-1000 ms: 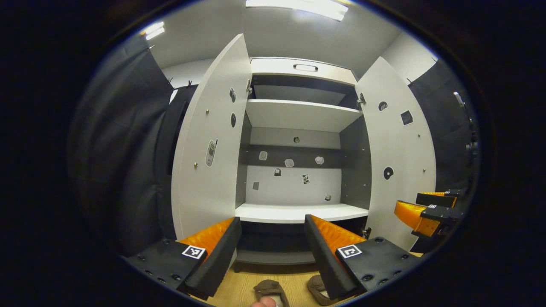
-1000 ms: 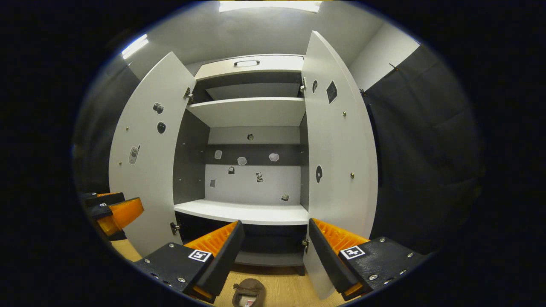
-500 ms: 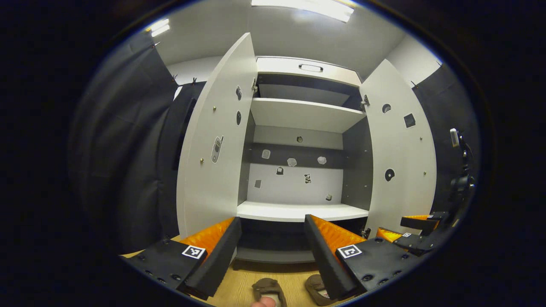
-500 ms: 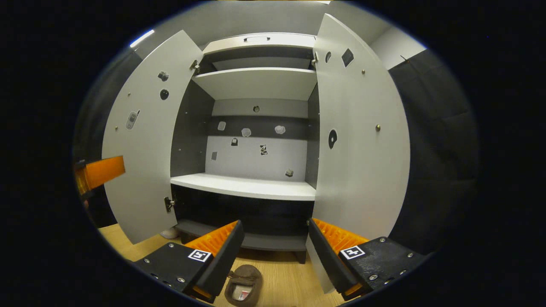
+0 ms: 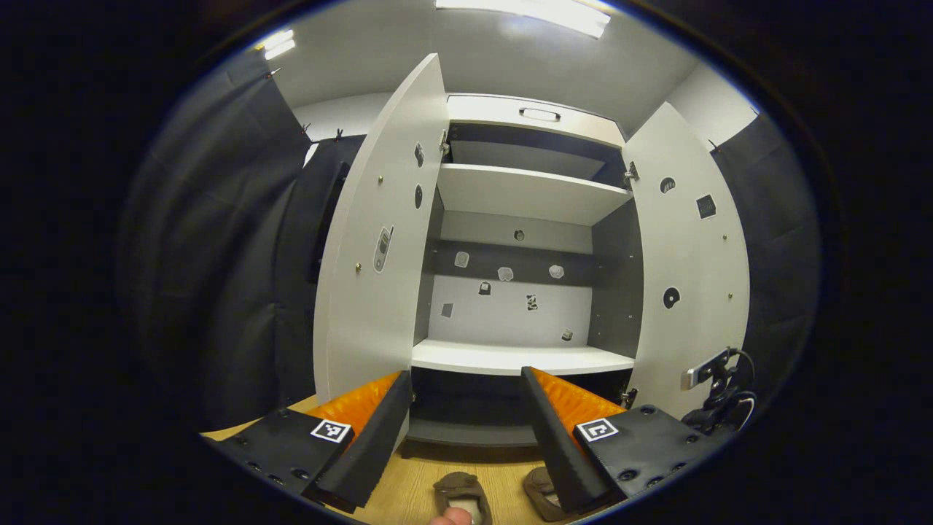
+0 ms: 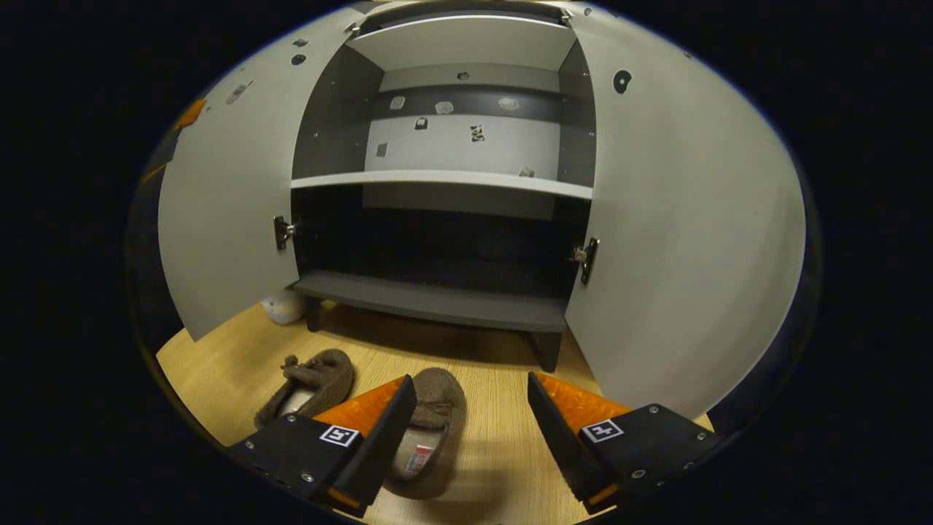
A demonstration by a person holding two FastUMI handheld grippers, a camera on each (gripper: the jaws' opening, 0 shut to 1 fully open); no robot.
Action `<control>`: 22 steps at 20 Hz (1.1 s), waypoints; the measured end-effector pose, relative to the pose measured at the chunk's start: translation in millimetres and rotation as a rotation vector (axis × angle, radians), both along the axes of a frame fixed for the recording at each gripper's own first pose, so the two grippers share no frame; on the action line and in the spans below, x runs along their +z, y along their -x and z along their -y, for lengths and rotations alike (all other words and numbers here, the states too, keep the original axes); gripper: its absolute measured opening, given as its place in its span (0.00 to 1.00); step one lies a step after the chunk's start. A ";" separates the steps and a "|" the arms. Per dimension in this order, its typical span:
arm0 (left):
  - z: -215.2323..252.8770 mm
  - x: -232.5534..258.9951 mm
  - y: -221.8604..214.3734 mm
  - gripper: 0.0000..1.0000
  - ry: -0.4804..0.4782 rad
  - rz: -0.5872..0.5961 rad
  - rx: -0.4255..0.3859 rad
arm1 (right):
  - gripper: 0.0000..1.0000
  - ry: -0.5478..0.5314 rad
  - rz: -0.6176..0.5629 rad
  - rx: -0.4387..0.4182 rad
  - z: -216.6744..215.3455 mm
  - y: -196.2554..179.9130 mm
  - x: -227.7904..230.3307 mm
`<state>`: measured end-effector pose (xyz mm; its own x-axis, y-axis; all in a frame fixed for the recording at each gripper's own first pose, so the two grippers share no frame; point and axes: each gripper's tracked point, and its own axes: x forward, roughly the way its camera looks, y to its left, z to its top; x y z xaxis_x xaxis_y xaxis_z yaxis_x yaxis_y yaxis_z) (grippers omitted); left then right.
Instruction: Grab one shoe with the right hand and put it into the shoe cabinet, grab the other shoe with the left hand and put it into the shoe cabinet; then close the right door with the right hand and the left door with the left hand.
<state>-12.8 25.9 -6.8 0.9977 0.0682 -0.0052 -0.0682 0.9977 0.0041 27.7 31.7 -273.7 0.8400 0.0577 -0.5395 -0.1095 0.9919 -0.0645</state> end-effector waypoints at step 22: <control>-20.1 -5.7 -2.0 0.96 -0.026 -0.023 0.051 | 0.39 -0.002 -0.273 0.060 -13.4 -21.5 -137.2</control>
<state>-10.8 45.9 -12.5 0.9926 0.1191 -0.0254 -0.1183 0.9925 0.0320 49.3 45.2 -410.9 0.6583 0.1043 -0.7455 -0.1815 0.9831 -0.0228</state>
